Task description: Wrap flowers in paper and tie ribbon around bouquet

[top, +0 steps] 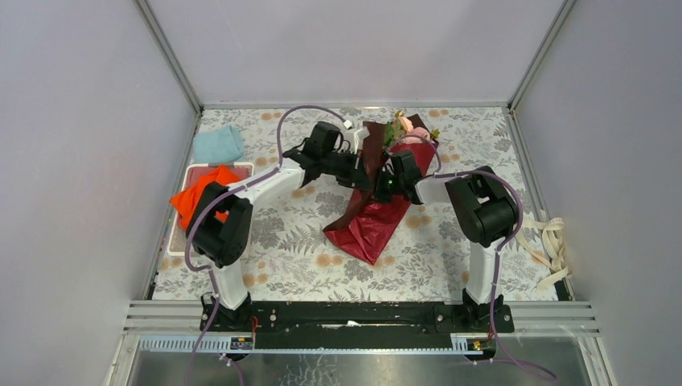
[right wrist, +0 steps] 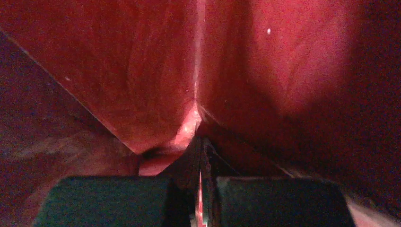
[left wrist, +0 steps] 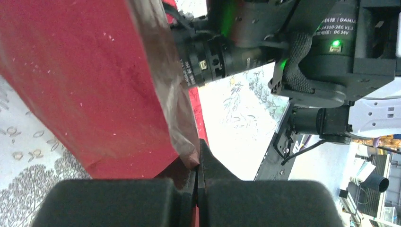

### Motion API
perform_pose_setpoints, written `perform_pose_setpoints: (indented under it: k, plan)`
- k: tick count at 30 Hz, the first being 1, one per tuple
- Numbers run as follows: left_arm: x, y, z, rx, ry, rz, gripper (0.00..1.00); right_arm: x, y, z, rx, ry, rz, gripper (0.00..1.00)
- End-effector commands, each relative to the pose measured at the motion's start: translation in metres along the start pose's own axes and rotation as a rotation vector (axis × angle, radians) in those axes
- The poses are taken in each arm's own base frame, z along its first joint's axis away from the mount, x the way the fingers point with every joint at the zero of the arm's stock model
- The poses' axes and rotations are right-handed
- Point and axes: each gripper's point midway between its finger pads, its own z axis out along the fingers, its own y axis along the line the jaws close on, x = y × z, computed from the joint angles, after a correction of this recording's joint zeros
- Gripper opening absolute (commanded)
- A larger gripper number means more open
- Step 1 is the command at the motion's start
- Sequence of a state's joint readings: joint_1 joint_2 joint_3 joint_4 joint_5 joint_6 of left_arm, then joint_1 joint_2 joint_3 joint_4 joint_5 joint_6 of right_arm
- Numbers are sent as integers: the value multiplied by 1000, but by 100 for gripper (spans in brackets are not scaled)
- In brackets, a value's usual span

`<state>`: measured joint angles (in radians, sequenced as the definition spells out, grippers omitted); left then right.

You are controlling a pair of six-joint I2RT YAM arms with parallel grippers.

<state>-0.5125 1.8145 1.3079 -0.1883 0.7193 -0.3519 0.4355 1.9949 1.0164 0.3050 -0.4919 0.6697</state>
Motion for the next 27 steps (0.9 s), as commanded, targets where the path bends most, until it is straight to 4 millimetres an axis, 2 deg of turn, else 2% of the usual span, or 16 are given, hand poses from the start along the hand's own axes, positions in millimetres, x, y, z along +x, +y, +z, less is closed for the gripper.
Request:
perform_pose_setpoints:
  k: [1, 7, 13, 16, 18, 20, 22, 23, 25, 27]
  plan:
    - [-11, 13, 19, -13, -10, 31, 0, -6, 1, 1, -18, -30, 69, 2]
    - [3, 47, 42, -67, 17, -17, 0, -36, 32, -21, -108, -155, 120, 6]
    - [20, 67, 62, -109, 61, -1, 0, -56, 36, -47, -60, -260, 128, 7]
    - [29, 75, 68, -131, 88, -12, 0, -65, 27, -70, -17, -310, 124, 10]
    - [34, 79, 69, -145, 100, -20, 0, -69, 11, -91, 37, -339, 116, 14]
    - [37, 82, 69, -152, 106, -24, 0, -70, -14, -114, 114, -356, 111, 21]
    - [36, 81, 69, -149, 105, -25, 0, -63, -49, -134, 225, -361, 121, 37]
    - [36, 79, 69, -146, 106, -26, 0, -60, -65, -142, 265, -358, 125, 49]
    - [33, 75, 69, -141, 100, -21, 0, -51, -89, -150, 315, -305, 135, 59]
    - [31, 72, 68, -139, 95, -18, 0, -45, -103, -147, 326, -253, 137, 63]
